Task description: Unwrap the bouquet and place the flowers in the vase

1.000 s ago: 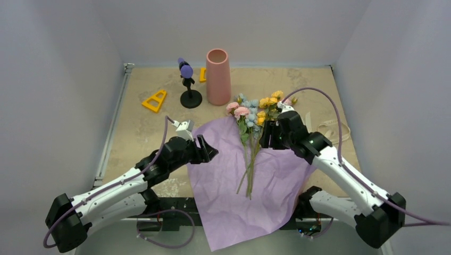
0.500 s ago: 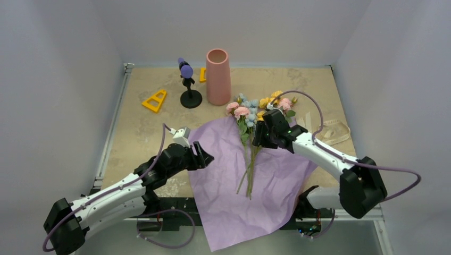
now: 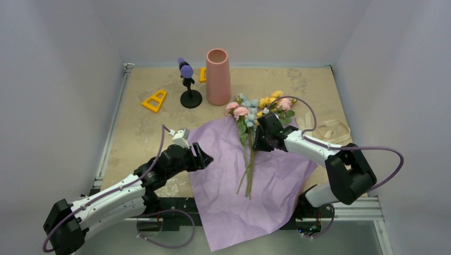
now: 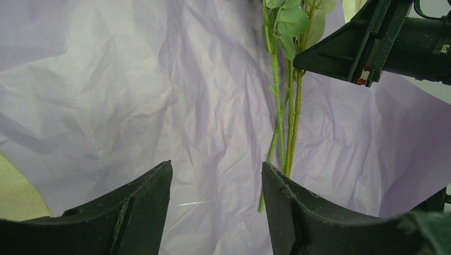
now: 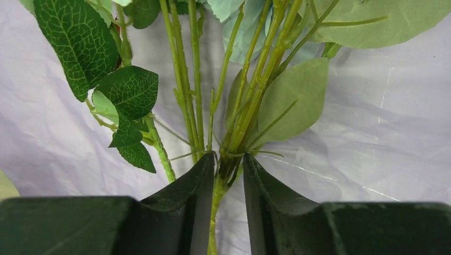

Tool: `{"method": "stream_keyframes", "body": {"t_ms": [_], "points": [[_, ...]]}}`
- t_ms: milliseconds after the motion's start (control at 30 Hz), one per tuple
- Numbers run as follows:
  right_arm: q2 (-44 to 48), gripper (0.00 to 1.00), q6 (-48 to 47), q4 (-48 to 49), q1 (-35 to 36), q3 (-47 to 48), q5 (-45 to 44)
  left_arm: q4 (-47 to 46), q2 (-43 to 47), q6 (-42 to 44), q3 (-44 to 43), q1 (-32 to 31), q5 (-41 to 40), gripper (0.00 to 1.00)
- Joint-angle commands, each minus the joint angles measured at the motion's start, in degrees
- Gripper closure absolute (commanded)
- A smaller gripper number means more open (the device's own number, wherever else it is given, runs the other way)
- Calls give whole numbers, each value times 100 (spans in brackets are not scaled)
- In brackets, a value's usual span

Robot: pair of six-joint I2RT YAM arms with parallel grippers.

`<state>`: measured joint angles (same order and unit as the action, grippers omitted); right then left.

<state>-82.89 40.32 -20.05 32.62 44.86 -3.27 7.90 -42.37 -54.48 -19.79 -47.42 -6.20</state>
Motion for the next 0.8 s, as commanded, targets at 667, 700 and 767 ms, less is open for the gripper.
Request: {"method": "stream_keyframes", "body": {"t_ms": [667,700,767], "points": [[1933,100,-156,-942,22,42,-791,-199,-133,16,-115,-13,2,34],[2049,100,-200,-996,20,51,-824,-194,-133,24,-138,-13,-8,35],[2275,100,-296,-1076,20,61,-860,-171,-131,34,-163,-13,-33,35]]}}
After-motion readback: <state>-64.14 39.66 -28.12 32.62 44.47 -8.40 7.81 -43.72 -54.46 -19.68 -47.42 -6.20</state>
